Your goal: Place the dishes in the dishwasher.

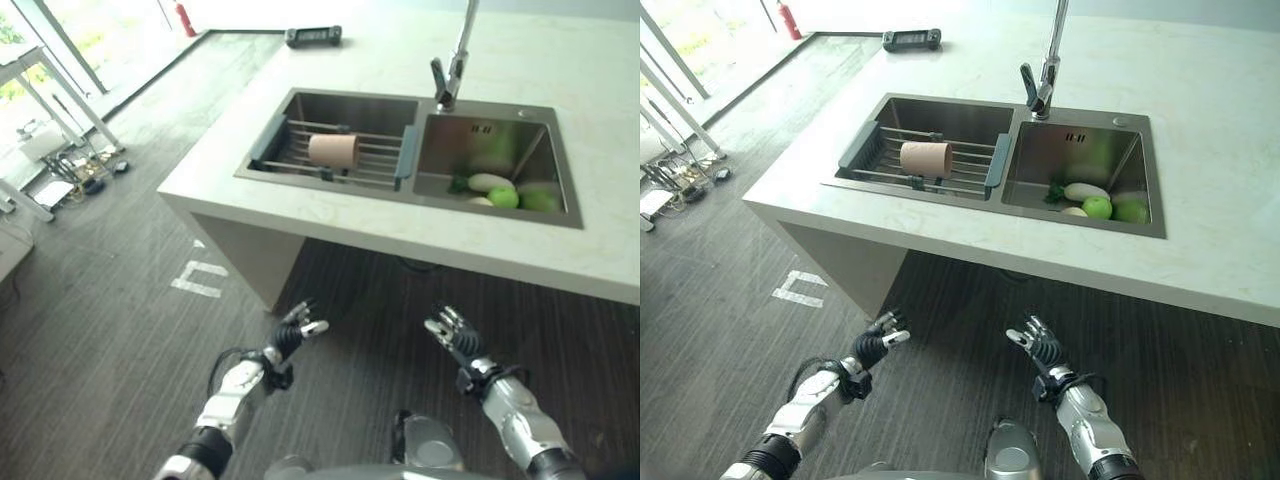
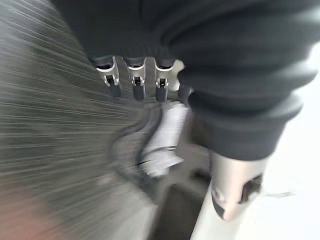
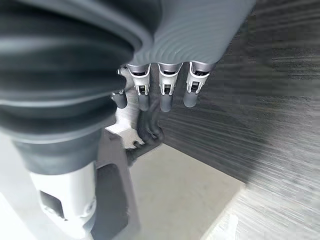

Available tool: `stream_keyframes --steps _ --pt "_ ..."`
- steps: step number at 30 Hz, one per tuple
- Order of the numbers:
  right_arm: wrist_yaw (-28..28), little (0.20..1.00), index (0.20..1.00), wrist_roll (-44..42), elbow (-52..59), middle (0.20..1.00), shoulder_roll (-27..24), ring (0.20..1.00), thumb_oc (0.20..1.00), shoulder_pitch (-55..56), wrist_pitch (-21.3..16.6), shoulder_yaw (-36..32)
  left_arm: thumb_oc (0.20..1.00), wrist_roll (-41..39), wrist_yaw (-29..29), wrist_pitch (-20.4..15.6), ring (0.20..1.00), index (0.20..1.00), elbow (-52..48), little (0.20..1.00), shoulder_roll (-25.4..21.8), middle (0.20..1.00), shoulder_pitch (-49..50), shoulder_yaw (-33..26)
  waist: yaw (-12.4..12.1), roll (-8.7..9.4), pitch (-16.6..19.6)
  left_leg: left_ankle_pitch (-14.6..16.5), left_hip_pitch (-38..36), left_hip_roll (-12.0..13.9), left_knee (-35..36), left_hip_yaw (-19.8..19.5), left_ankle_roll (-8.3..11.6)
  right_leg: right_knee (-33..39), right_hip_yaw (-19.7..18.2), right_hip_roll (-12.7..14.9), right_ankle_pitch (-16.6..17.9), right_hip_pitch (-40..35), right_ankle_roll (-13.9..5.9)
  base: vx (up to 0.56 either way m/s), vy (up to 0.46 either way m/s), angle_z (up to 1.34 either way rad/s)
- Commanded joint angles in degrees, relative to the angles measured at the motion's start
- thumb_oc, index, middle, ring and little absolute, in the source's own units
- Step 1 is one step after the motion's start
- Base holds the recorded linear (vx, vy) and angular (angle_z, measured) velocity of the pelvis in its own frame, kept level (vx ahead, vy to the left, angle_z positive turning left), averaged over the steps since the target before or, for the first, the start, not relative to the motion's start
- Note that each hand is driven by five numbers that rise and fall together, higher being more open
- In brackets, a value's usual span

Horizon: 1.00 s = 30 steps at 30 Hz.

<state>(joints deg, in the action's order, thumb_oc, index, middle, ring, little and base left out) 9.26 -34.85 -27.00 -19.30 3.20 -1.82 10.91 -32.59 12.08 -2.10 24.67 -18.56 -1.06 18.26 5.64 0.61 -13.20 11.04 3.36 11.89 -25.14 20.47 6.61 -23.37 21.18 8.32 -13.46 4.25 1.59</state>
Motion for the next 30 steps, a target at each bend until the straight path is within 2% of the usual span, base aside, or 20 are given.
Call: stream_keyframes --steps 1,2,3,4,5,6,7,10,11,13,16,18,19,21,22,23,24,25,28,30 --pt "1.7 1.0 1.0 0.3 4.0 1.0 1.0 1.0 1.0 -1.0 -1.4 0.4 1.0 -1.5 0.2 -3.0 1.0 1.0 -1.6 1.0 -1.1 1.0 -1.3 0.3 0.8 -0.42 1.9 -2.0 -5.0 -4.1 9.8 1.1 -4.44 8.4 -2.1 -0.6 5.3 0.2 -6.29 0.16 0.116 -0.45" --pt "1.9 1.0 1.0 0.5 4.3 1.0 0.9 1.0 1.0 -0.8 -1.0 0.6 1.0 -1.8 -0.1 -3.5 1.0 1.0 -1.8 1.0 -1.1 1.0 -0.7 0.3 0.3 -0.33 2.0 -4.1 -4.9 -2.0 12.8 -0.2 -3.49 8.9 -3.0 -0.9 4.7 -1.1 -6.57 0.3 0.259 -0.32" --pt "2.8 1.0 1.0 1.0 4.5 1.0 0.7 1.0 1.0 -0.1 -0.9 0.6 1.0 -1.8 0.0 -4.4 1.0 1.0 -1.6 1.0 -1.0 1.0 0.3 -0.1 -0.1 -0.68 2.4 -9.3 -3.6 2.5 16.3 -1.9 -1.43 9.8 -4.1 -1.1 4.1 -2.5 -6.94 0.28 0.262 -0.22" --pt "3.0 1.0 1.0 1.1 4.6 1.0 0.7 1.0 1.0 0.1 -0.9 0.5 1.0 -1.7 0.1 -4.6 1.0 1.0 -1.6 1.0 -1.0 1.0 0.5 -0.2 -0.1 -0.75 2.3 -10.2 -3.5 3.2 16.9 -2.1 -1.04 9.9 -4.3 -1.2 3.9 -2.7 -6.97 0.37 0.424 -0.41" --pt "3.4 1.0 1.0 1.3 5.0 1.0 0.2 1.0 1.0 1.3 -1.7 0.2 1.0 -1.5 1.3 -4.7 1.0 1.0 -1.9 1.0 -0.8 1.0 1.3 -0.5 0.6 -1.35 2.2 -15.0 -2.9 8.0 19.5 0.4 0.31 9.2 -4.0 0.2 3.1 -3.3 -7.71 0.27 0.335 -0.41" --pt "3.2 1.0 1.0 1.3 5.1 1.0 0.1 1.0 1.0 1.5 -2.0 0.1 1.0 -1.4 1.6 -4.7 1.0 1.0 -2.0 1.0 -0.8 1.0 1.4 -0.5 0.8 -1.49 2.1 -15.1 -2.8 8.4 19.6 0.8 0.34 8.8 -3.9 0.5 2.9 -3.3 -7.79 0.38 0.442 -0.41" --pt "2.5 1.0 1.0 1.0 5.3 1.0 -0.1 1.0 1.0 1.7 -2.1 0.0 1.0 -1.4 2.1 -4.5 1.0 1.0 -2.2 1.0 -1.3 1.0 1.4 -0.2 1.2 -1.75 2.0 -13.1 -3.8 7.9 20.3 1.6 0.49 6.5 -3.1 1.8 1.1 -3.4 -8.41 0.26 0.28 -0.13" --pt "0.6 1.0 1.0 -0.9 4.7 1.0 0.2 1.0 1.0 1.6 -2.8 0.1 1.0 0.1 3.0 -4.3 1.0 1.0 -1.4 1.0 -1.9 1.0 1.0 0.0 0.6 -2.27 1.8 -12.7 -3.7 6.7 21.1 2.0 -0.41 2.4 -2.0 3.3 0.5 -2.3 -8.73 0.23 0.307 0.0" --pt "-0.1 1.0 1.0 -1.2 4.8 1.0 1.2 1.0 1.0 2.1 -3.6 0.3 1.0 0.2 2.8 -3.9 1.0 1.0 -1.3 1.0 -2.5 1.0 0.3 0.5 0.1 -2.93 1.7 -12.3 -4.7 4.1 23.2 0.0 -1.07 -1.6 -2.7 4.1 -0.8 -1.4 -9.69 0.28 0.299 -0.05" --pt "-0.4 1.0 1.0 -0.9 4.7 1.0 1.6 1.0 1.0 2.8 -3.9 0.1 1.0 -0.2 2.5 -3.8 1.0 1.0 -0.3 1.0 -3.2 1.0 -0.3 0.4 0.0 -3.15 1.7 -11.9 -5.6 1.8 24.8 -1.3 -1.87 -3.5 -3.9 4.4 -1.0 -0.9 -10.54 0.3 0.307 0.09" --pt "-0.7 1.0 1.0 -1.6 5.2 1.0 2.0 1.0 1.0 3.5 -4.4 -0.2 1.0 1.3 2.6 -3.8 1.0 1.0 0.6 1.0 -4.0 1.0 -0.8 0.4 0.0 -2.95 2.0 -10.9 -5.6 -1.8 26.3 -2.9 -4.44 -9.2 -7.1 3.8 0.4 1.1 -12.06 0.21 0.286 0.1" --pt "-1.1 1.0 1.0 -1.9 5.6 1.0 2.3 1.0 1.0 3.4 -4.7 -0.3 1.0 2.1 2.4 -3.6 1.0 1.0 0.4 1.0 -4.3 1.0 -1.1 0.8 -0.2 -3.27 2.1 -10.7 -5.1 -2.5 27.0 -3.3 -5.38 -12.9 -8.2 2.9 1.5 3.1 -12.69 0.06 0.191 -0.24" --pt "-1.5 1.0 1.0 -1.8 6.0 1.0 2.6 1.0 1.0 3.3 -4.2 0.0 1.0 2.5 1.6 -3.5 1.0 1.0 0.5 1.0 -4.4 1.0 -1.3 1.1 -0.6 -3.18 1.9 -10.5 -5.1 -3.5 27.6 -3.3 -6.25 -17.5 -8.0 3.5 3.2 5.3 -13.71 0.06 0.171 -0.29" --pt "-0.5 1.0 1.0 -1.3 5.7 1.0 2.6 1.0 1.0 3.2 -4.0 0.2 1.0 2.3 0.7 -3.7 1.0 1.0 0.4 1.0 -4.3 1.0 -0.8 1.0 -1.5 -3.01 1.7 -10.3 -5.5 -4.2 28.2 -2.8 -6.52 -18.8 -6.7 5.4 5.3 7.1 -14.0 0.06 0.093 -0.69" --pt "0.3 1.0 1.0 -1.0 5.7 1.0 2.5 1.0 1.0 3.2 -4.1 0.3 1.0 2.0 0.9 -3.9 1.0 1.0 0.0 1.0 -4.6 1.0 -0.2 0.7 -1.9 -2.66 1.5 -9.9 -5.9 -4.8 28.3 -2.2 -6.53 -16.8 -5.3 6.4 6.4 7.4 -13.89 0.13 -0.126 -1.09" --pt "0.7 1.0 1.0 -1.1 5.9 1.0 2.3 1.0 1.0 3.4 -4.5 0.3 1.0 2.2 0.9 -3.6 1.0 1.0 -1.1 1.0 -5.0 1.0 0.5 0.2 -1.9 -1.38 1.1 -8.7 -6.6 -5.8 27.9 -1.9 -5.92 -5.0 -3.0 7.5 8.3 5.7 -13.44 0.15 -0.223 -0.93" --pt "0.5 1.0 1.0 -1.6 5.9 1.0 2.2 1.0 1.0 3.2 -4.7 0.6 1.0 2.4 0.7 -3.7 1.0 1.0 -1.1 1.0 -4.9 1.0 0.5 0.4 -1.7 -0.85 0.9 -8.0 -7.0 -6.2 27.7 -1.9 -5.71 -0.1 -2.7 8.3 9.9 5.1 -13.54 0.13 -0.232 -0.48" --pt "0.4 1.0 1.0 -1.8 5.9 1.0 2.2 1.0 1.0 3.1 -4.8 0.6 1.0 2.5 0.6 -3.7 1.0 1.0 -1.0 1.0 -4.9 1.0 0.4 0.4 -1.7 -0.79 0.8 -7.9 -7.1 -6.2 27.6 -1.8 -5.67 0.9 -2.6 8.3 10.3 4.8 -13.58 0.06 -0.151 -0.43" --pt "-0.8 1.0 1.0 -1.7 5.2 1.0 3.4 1.0 1.0 1.5 -5.4 1.7 1.0 3.9 0.2 -5.1 1.0 1.0 -0.4 1.0 -4.6 1.0 -0.1 1.2 -1.1 -0.12 0.1 -6.0 -8.8 -6.9 28.0 -1.2 -5.73 7.0 -3.9 11.8 16.8 6.6 -15.21 0.07 -0.245 -0.13" --pt "-1.0 1.0 1.0 -1.4 5.1 1.0 3.8 1.0 1.0 1.4 -5.1 1.6 1.0 4.6 0.4 -5.8 1.0 1.0 -0.2 1.0 -4.6 1.0 -0.1 1.4 -1.1 -0.37 0.3 -5.9 -9.3 -6.2 27.7 -0.1 -5.53 8.3 -2.6 12.2 15.4 5.8 -15.41 0.08 -0.223 0.01"
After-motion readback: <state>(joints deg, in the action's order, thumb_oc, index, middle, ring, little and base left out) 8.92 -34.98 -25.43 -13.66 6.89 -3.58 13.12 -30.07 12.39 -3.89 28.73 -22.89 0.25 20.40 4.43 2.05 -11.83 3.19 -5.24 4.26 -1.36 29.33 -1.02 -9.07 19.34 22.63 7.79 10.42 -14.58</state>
